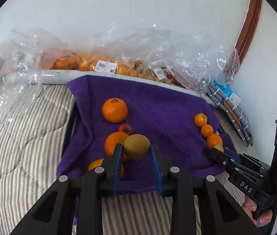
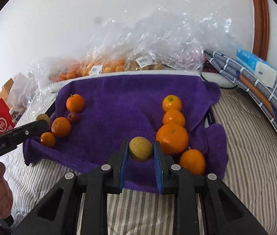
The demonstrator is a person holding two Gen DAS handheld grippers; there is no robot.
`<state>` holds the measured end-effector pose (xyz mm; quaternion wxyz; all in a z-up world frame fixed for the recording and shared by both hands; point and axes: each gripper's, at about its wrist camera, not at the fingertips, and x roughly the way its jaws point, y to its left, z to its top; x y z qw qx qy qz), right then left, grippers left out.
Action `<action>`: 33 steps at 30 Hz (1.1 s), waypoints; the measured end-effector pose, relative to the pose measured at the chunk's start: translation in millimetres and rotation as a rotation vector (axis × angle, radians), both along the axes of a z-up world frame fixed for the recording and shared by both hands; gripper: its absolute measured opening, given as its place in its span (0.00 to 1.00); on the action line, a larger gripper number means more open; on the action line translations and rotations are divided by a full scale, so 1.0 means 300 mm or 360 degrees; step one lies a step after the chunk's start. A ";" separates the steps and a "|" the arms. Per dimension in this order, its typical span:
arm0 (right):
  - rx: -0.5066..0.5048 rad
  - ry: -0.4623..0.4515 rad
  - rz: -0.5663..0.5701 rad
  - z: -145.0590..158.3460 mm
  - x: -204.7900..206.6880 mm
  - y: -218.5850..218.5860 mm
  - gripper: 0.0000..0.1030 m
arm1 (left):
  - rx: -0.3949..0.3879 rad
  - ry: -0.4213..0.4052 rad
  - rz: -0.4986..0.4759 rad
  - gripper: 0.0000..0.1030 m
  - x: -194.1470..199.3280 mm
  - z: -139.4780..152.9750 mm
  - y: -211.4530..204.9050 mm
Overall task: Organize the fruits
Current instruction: 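Carry both small yellow fruits over the towel with both grippers, then open both grippers to set the yellow fruits on the towel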
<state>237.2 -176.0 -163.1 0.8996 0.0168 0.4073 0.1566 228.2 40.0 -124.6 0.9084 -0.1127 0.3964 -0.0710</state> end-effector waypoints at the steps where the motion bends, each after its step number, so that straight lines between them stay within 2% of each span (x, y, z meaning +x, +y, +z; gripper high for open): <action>1: -0.0002 0.0012 0.0009 -0.010 0.007 0.003 0.24 | 0.0003 0.0009 -0.0007 0.26 0.007 -0.008 -0.006; 7: -0.0049 0.0013 0.0031 -0.039 0.017 0.018 0.24 | 0.0055 0.0020 -0.0042 0.26 0.017 -0.024 -0.036; 24: -0.0056 0.0007 0.0018 -0.038 0.013 0.019 0.25 | 0.0053 0.0020 -0.0035 0.27 0.025 -0.028 -0.053; 31: -0.0088 0.0033 -0.0001 -0.022 -0.001 0.027 0.37 | 0.0045 0.0056 -0.0035 0.27 0.014 -0.015 -0.047; 33: -0.0112 0.0024 -0.0013 -0.005 -0.015 0.029 0.39 | 0.0047 0.0048 -0.0033 0.30 -0.006 0.006 -0.042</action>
